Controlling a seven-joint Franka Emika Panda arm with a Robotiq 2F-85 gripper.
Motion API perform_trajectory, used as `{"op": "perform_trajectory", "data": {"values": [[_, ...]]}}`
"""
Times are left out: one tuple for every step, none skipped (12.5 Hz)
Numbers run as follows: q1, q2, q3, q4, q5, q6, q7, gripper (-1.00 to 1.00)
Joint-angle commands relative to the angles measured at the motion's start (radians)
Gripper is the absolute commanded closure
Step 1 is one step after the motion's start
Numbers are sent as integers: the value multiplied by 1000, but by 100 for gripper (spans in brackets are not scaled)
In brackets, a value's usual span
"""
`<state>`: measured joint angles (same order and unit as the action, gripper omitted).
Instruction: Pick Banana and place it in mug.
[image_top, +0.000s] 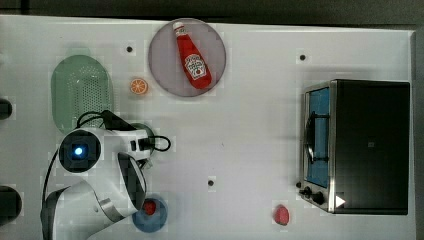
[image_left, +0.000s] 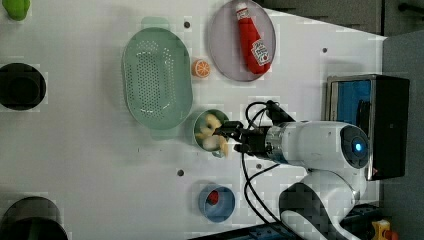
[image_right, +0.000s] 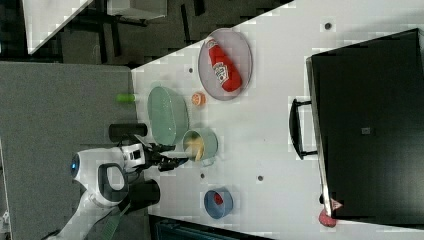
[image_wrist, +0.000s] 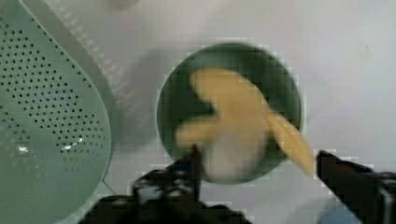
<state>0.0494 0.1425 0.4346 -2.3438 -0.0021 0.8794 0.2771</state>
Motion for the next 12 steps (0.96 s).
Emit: {"op": "perform_trajectory", "data": {"values": [[2, -32, -10, 28, -1, 4, 31, -100], [-1, -51, -24, 41, 1, 0, 31, -100], [-7, -79, -41, 57, 1, -25, 30, -100], [-14, -114, -64, 78, 2, -83, 30, -100], [-19, -153, -92, 105, 2, -162, 26, -100], [-24, -192, -126, 138, 2, -247, 10, -100], [-30, -228, -166, 175, 2, -321, 2, -100], [-34, -261, -211, 211, 2, -397, 1, -100], [-37, -295, -268, 250, 2, -479, -8, -100], [-38, -321, -316, 280, 1, -537, -24, -100], [-38, -346, -361, 306, -2, -590, -49, -100], [-38, -371, -403, 328, -6, -646, -74, -100]]}}
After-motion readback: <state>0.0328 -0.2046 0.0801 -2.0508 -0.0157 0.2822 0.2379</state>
